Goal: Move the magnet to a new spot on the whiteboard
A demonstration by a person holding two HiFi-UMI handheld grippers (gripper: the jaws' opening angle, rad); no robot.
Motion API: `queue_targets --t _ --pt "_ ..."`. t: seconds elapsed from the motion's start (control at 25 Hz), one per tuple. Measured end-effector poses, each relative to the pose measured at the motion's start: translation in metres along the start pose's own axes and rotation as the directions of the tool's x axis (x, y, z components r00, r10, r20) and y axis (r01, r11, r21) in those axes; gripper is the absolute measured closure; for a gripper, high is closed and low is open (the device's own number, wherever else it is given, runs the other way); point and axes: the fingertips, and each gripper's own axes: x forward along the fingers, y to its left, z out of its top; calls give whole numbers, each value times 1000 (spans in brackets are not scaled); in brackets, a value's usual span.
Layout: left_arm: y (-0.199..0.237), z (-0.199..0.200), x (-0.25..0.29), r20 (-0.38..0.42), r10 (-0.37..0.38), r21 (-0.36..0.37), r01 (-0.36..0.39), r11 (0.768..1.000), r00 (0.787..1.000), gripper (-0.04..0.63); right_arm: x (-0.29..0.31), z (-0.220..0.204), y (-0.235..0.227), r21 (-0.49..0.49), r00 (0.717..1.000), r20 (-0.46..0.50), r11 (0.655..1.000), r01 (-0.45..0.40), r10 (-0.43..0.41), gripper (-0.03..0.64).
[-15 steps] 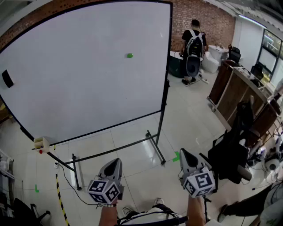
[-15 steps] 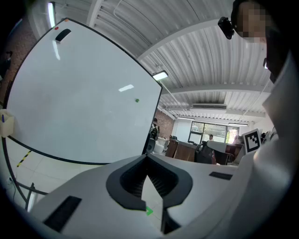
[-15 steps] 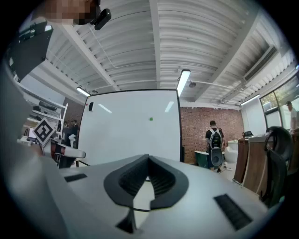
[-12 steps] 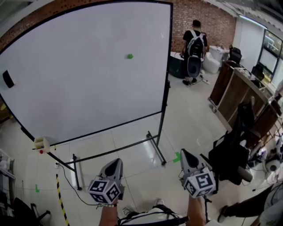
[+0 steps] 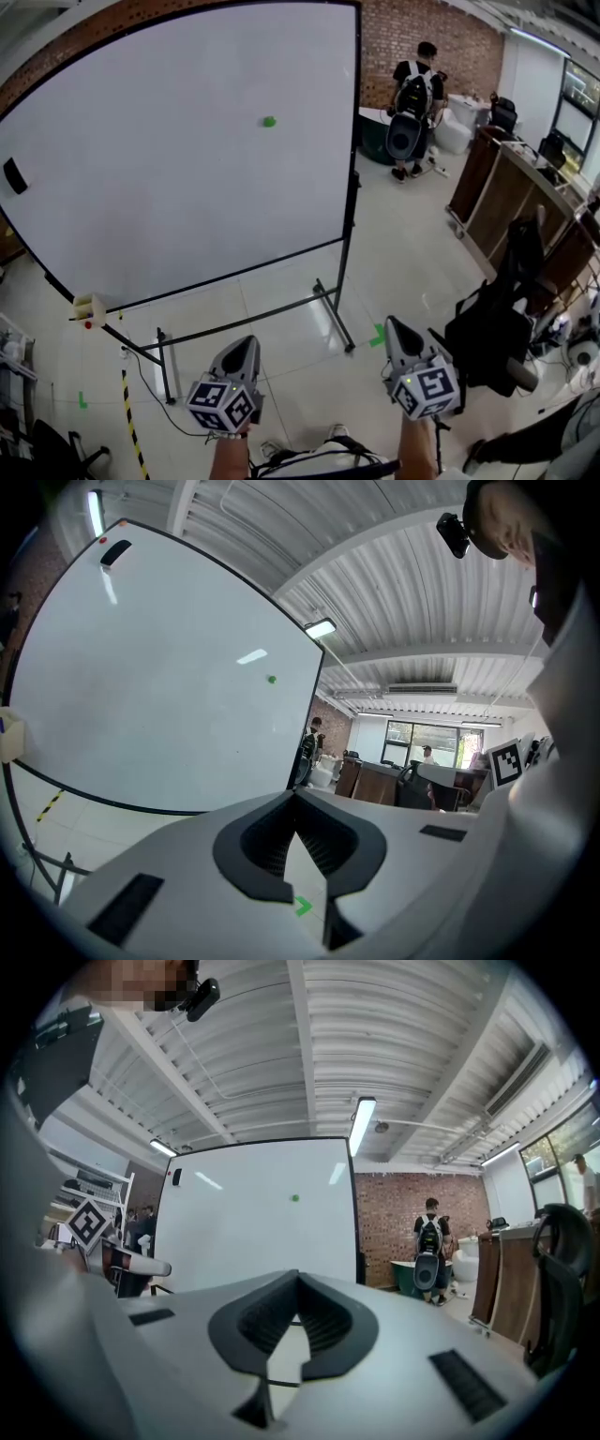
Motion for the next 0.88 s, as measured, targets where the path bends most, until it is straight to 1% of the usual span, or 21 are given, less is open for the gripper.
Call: queue_targets --t 0.32,0.56,0.72,0.88 --pt "-12 -5 22 -10 29 4 -29 1000 1000 594 5 -8 -26 9 1000 -16 1000 -25 25 598" --pt "-30 -16 36 -24 77 13 -76 997 997 594 2 -19 -59 18 998 -34 998 -58 59 598" --pt "-25 -20 46 -41 117 14 -116 993 992 594 10 -34 -76 40 996 -52 997 -66 68 598" --pt "-12 -6 63 -41 125 41 -123 992 991 594 34 -42 -83 62 996 -55 996 -62 65 598"
